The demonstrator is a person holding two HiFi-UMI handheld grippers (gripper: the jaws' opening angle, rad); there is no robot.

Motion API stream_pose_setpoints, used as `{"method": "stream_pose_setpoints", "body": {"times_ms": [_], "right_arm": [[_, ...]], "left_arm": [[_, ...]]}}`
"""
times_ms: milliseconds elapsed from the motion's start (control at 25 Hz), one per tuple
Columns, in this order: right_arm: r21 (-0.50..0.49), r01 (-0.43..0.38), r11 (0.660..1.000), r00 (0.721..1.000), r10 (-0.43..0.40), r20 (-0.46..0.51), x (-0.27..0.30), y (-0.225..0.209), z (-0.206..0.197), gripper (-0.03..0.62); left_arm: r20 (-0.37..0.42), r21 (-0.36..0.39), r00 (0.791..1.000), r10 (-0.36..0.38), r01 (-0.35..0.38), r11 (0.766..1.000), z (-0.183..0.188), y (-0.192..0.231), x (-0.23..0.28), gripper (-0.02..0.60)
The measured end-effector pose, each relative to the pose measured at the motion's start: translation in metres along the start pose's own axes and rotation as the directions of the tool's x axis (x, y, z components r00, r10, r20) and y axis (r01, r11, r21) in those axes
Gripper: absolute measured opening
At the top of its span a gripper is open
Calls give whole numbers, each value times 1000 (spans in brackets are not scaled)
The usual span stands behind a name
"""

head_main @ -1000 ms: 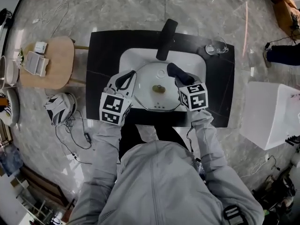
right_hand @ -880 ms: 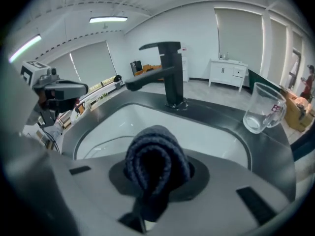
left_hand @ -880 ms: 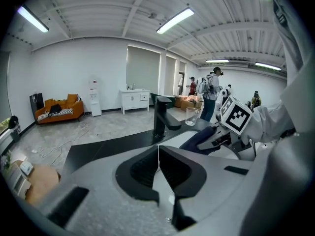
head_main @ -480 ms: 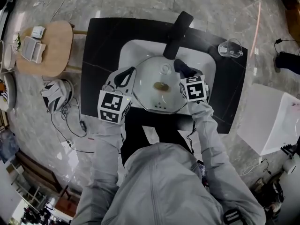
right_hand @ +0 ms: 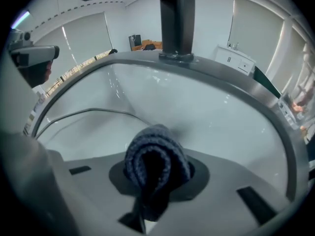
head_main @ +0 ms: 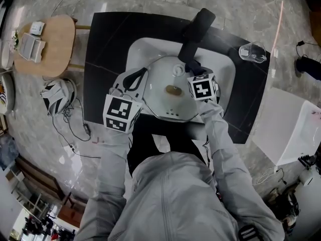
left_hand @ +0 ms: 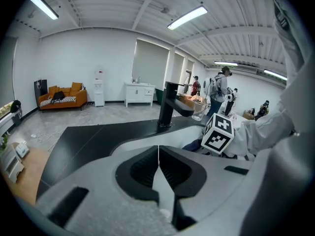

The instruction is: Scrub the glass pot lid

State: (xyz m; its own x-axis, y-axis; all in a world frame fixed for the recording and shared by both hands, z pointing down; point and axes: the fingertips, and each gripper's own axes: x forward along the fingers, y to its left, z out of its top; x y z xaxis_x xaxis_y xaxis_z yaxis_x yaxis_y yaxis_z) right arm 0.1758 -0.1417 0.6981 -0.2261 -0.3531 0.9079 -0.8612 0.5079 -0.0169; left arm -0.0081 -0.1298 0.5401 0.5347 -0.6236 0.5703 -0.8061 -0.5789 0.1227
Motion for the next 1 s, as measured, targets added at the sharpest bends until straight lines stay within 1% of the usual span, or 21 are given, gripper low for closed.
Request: {"method": "stream_pose_setpoints", "body": {"times_ms": [320, 520, 720, 880, 1000], "right_arm": [[-64, 8, 998, 999, -11, -36, 24, 17, 6, 87], [-58, 2, 998, 999, -4, -44, 29, 23, 9, 87], [-26, -4, 1000, 999, 3, -38, 31, 32, 17, 87], [-27, -31, 999, 999, 30, -34, 36, 47, 24, 87], [-49, -49, 998, 998, 47, -37, 39, 58, 29, 87]], "left_arm": [[-12, 14, 1000, -19, 19, 1000, -1, 0, -3, 28], [-16, 17, 999, -38, 38, 999, -1, -3, -1, 28], [-17, 24, 998, -63, 63, 998, 0, -5, 1, 28], [-26, 25, 997, -79, 80, 997, -2, -4, 3, 28], [-35, 26, 995, -89, 90, 996, -4, -5, 4, 28]]}}
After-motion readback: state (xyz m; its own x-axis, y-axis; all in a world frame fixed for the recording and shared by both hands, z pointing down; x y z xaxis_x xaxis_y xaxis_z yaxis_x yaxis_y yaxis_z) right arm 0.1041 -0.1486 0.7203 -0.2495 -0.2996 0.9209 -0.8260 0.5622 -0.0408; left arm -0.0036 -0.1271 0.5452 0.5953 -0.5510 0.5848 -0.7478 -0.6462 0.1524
